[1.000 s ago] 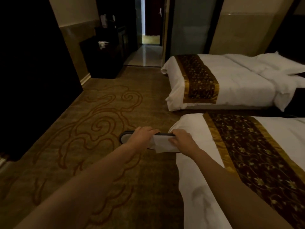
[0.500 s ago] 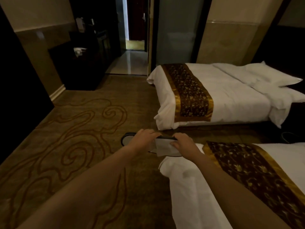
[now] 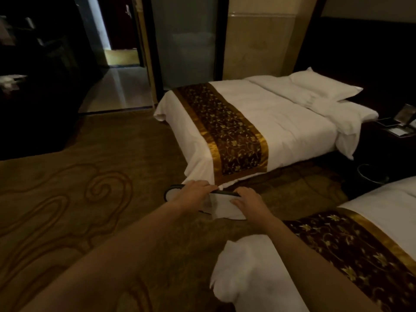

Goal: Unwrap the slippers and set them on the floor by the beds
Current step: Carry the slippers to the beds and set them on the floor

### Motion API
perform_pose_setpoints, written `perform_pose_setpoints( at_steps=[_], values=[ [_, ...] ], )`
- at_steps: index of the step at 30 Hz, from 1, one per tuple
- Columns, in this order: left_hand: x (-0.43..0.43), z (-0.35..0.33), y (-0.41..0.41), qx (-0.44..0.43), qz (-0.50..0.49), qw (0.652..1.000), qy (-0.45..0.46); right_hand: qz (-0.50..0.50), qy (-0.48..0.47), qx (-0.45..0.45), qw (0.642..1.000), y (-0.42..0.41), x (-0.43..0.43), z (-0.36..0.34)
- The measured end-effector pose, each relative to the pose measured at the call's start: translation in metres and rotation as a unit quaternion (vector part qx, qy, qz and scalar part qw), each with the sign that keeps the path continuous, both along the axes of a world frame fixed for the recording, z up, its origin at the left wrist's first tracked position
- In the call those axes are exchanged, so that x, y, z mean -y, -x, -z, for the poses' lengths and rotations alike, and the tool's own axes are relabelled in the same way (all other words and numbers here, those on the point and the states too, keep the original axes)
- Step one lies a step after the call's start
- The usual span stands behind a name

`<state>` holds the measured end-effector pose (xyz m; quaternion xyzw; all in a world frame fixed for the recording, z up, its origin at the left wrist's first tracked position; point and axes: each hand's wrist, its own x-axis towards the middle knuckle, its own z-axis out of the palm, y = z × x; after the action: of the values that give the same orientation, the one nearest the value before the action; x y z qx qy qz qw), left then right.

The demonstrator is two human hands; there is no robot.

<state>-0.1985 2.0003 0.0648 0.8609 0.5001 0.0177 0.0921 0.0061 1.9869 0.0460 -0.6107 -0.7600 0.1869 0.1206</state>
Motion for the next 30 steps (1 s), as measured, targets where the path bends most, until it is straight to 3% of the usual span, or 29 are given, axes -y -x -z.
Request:
perform_pose_setpoints(
  at_steps=[13, 19, 30],
  values=[
    [-0.269, 0.017, -0.086, 0.004, 0.192, 0.981, -0.017, 0.163, 0.015, -0.025, 0.986, -0.072, -0.199, 0.014],
    [-0.400, 0.031, -0.158, -0.042, 0.239, 0.970, -0.002, 0.226, 0.015, -0.060, 0.972, -0.128, -0.306, 0.040],
    [-0.534, 0.040, -0.321, -0.027, 0.375, 0.926, 0.039, 0.347, 0.054, -0.061, 0.934, -0.256, -0.394, 0.047]
  ],
)
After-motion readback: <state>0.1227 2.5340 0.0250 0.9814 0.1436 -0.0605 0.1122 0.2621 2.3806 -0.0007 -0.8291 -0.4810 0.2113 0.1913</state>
